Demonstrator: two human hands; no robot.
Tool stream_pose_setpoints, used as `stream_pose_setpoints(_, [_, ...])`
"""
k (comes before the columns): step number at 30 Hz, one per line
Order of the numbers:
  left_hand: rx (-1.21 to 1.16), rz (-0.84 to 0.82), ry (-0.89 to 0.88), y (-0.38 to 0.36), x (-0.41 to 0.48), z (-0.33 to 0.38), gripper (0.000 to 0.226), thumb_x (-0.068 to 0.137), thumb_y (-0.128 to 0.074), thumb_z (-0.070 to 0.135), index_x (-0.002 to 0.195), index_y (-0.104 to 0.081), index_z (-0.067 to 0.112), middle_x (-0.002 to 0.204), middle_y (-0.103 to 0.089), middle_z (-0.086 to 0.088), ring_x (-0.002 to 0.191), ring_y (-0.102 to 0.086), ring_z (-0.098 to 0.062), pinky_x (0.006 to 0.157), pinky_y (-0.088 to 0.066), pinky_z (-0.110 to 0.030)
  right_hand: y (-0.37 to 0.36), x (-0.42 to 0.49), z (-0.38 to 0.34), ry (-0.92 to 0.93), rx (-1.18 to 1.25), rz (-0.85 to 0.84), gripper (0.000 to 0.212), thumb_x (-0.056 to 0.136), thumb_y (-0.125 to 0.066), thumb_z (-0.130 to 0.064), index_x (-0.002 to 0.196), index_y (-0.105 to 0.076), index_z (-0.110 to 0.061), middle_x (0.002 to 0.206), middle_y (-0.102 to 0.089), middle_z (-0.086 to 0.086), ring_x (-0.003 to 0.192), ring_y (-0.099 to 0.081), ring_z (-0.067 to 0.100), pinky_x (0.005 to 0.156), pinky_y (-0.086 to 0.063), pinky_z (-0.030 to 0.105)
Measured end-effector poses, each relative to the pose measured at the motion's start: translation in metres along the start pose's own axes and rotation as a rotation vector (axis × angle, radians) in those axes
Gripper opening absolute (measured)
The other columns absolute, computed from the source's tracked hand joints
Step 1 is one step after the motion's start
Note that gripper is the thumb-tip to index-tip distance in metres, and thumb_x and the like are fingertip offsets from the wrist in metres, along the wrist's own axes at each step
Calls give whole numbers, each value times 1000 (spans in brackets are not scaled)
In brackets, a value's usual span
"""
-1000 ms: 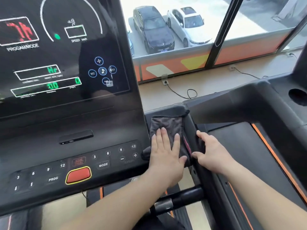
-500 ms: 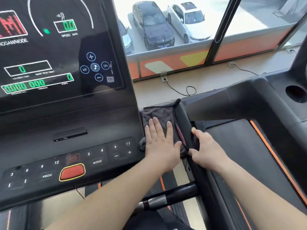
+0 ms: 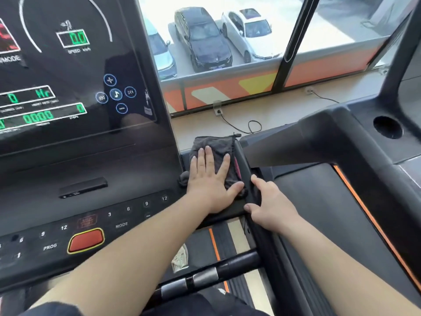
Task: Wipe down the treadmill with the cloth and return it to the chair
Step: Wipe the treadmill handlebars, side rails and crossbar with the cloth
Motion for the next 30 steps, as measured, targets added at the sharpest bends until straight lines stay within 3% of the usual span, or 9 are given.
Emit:
stream_pose_setpoints(7, [54,13,-76,-23,-62,22,69,104,-8,55,159,21,26,161,36,-18,150,34,-34,123,15,-53,8,-19,14,51,162,161,93,83,-75,-51,157,-20,-41,149,-44,-10,131,-52,14,103,-49,45])
stream_pose_setpoints(11, [66,45,-119,-11,-39,12,66,105,-10,51,161,15,26,168,24,-12,155,22,-30,126,8,-49,12,-36,34,-6,346,223,65,91,-71,-40,150,-47,-24,135,-59,-4,115,-59,11,100,-46,28])
stream_pose_setpoints(15, [25,25,-24,4,11,15,68,105,-9,50,161,15,22,167,26,-9,154,25,-30,125,11,-50,8,-53,49,-68,436,194,57,90,-73,-37,142,-56,-21,120,-63,-8,104,-64,9,93,-45,22])
stream_pose_setpoints(20, [110,103,-239,-23,-62,40,67,106,-12,49,162,13,22,168,23,-4,154,25,-27,124,14,-50,-4,-83,71,-145,501,123,61,85,-78,-40,140,-57,-24,114,-65,-14,100,-65,1,92,-49,22])
stream_pose_setpoints(22, [105,75,-309,-19,-49,35,65,106,-11,50,161,15,26,168,23,-2,155,23,-24,125,12,-47,-11,-94,79,-175,540,113,62,84,-79,-40,140,-57,-24,115,-65,-14,101,-65,-1,91,-48,19])
stream_pose_setpoints(26, [29,43,-231,5,6,39,62,106,-9,51,162,9,35,169,22,-1,156,20,-24,126,8,-46,-20,-109,85,-189,545,114,71,79,-82,-44,142,-55,-26,118,-63,-15,106,-62,-1,97,-48,22])
stream_pose_setpoints(28, [25,54,-224,-1,-5,57,62,106,-10,50,163,6,33,169,22,-1,155,21,-26,125,10,-48,-21,-116,89,-195,511,106,77,75,-84,-48,143,-53,-28,122,-61,-15,110,-60,1,96,-44,20])
stream_pose_setpoints(30, [52,100,-327,-17,-43,73,62,105,-11,49,163,3,30,170,16,1,156,20,-24,125,12,-50,-20,-123,91,-190,441,97,83,71,-85,-54,143,-52,-28,125,-58,-14,113,-57,1,94,-41,17])
Point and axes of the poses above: each hand's wrist, its own x-axis towards the middle knuckle, its own y-axis out of the back of the hand, z = x × y, the point moved 5 cm from there along x, towards the middle knuckle
